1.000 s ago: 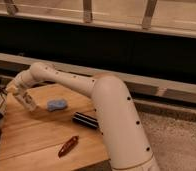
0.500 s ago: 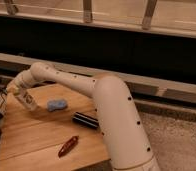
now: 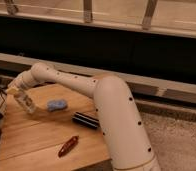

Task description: Stand the bottle upright

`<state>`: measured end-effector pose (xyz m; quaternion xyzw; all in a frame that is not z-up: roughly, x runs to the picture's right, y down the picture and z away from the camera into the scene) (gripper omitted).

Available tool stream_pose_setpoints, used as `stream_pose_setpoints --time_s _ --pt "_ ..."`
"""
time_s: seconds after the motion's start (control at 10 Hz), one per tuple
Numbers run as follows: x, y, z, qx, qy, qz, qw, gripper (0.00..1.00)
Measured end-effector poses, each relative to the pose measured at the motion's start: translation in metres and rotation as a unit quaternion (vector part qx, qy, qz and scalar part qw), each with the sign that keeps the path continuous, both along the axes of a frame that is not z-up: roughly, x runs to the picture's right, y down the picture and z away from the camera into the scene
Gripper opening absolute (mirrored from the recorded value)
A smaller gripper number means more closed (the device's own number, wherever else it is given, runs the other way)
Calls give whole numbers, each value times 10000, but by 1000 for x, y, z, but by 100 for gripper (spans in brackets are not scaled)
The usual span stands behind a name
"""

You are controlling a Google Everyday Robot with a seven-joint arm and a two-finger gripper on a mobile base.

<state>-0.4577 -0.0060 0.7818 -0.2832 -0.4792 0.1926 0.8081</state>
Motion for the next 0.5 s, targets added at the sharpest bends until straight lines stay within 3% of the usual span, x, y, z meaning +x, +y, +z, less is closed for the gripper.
stream_pose_setpoints --time_s 0.3,0.5 --pt "-2 3 -2 7 -22 -20 10000 37" --pt "-1 3 -1 10 -18 -8 10000 54"
